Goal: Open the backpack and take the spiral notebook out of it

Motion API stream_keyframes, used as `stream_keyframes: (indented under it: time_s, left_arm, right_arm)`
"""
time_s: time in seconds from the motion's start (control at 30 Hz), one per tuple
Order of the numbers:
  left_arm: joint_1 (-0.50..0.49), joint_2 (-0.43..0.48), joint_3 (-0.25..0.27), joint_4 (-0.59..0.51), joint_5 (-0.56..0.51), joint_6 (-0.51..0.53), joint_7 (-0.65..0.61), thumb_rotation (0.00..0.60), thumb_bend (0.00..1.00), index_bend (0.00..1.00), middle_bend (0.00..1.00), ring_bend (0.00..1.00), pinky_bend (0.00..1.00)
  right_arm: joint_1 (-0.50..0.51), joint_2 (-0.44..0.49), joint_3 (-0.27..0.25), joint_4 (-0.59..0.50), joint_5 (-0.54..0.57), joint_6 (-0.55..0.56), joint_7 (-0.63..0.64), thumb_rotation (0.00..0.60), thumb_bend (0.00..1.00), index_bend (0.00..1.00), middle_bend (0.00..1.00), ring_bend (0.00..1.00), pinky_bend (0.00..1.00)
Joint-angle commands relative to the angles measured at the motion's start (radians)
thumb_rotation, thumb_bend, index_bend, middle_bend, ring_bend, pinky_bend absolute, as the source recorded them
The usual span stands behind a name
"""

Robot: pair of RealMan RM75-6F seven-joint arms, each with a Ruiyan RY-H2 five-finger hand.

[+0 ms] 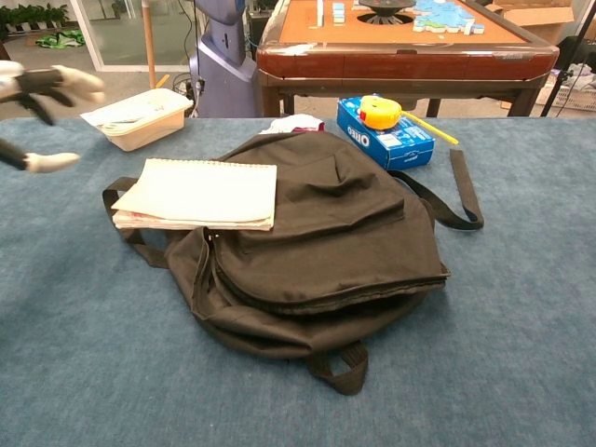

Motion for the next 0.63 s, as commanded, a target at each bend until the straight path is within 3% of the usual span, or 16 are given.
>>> stream_keyframes:
  time_s: [0.03, 0.43, 0.47, 0.53, 0.63]
  left_arm:
    - [0.063, 0.038, 0.025, -0.019, -0.021, 0.053, 0.037, 0.600, 0.27, 0.15, 0.13, 0.15, 0.23]
    - [0.272, 0.078, 0.109, -0.113, 0.032, 0.263, 0.179, 0.600, 0.27, 0.18, 0.13, 0.15, 0.21]
    - [0.284, 0.077, 0.114, -0.120, 0.038, 0.274, 0.187, 0.600, 0.27, 0.18, 0.13, 0.15, 0.21]
    - [0.304, 0.075, 0.120, -0.134, 0.051, 0.292, 0.197, 0.600, 0.27, 0.18, 0.13, 0.15, 0.20]
    - [0.325, 0.072, 0.119, -0.148, 0.072, 0.310, 0.216, 0.600, 0.27, 0.18, 0.13, 0.15, 0.20]
  right_arm:
    - [-0.031, -0.019, -0.004, 0.027, 0.004, 0.036, -0.030, 0.600, 0.32, 0.22, 0.30, 0.13, 0.17]
    - [-0.137, -0.041, -0.036, 0.043, 0.016, 0.114, -0.082, 0.600, 0.32, 0.29, 0.34, 0.18, 0.24]
    - [-0.203, -0.039, -0.103, 0.094, 0.015, 0.126, -0.074, 0.600, 0.32, 0.29, 0.34, 0.19, 0.24]
    - [-0.188, -0.019, -0.078, 0.109, -0.048, 0.158, -0.005, 0.600, 0.32, 0.30, 0.34, 0.19, 0.24]
    - [-0.179, -0.007, -0.052, 0.085, -0.026, 0.140, 0.003, 0.600, 0.32, 0.30, 0.34, 0.19, 0.24]
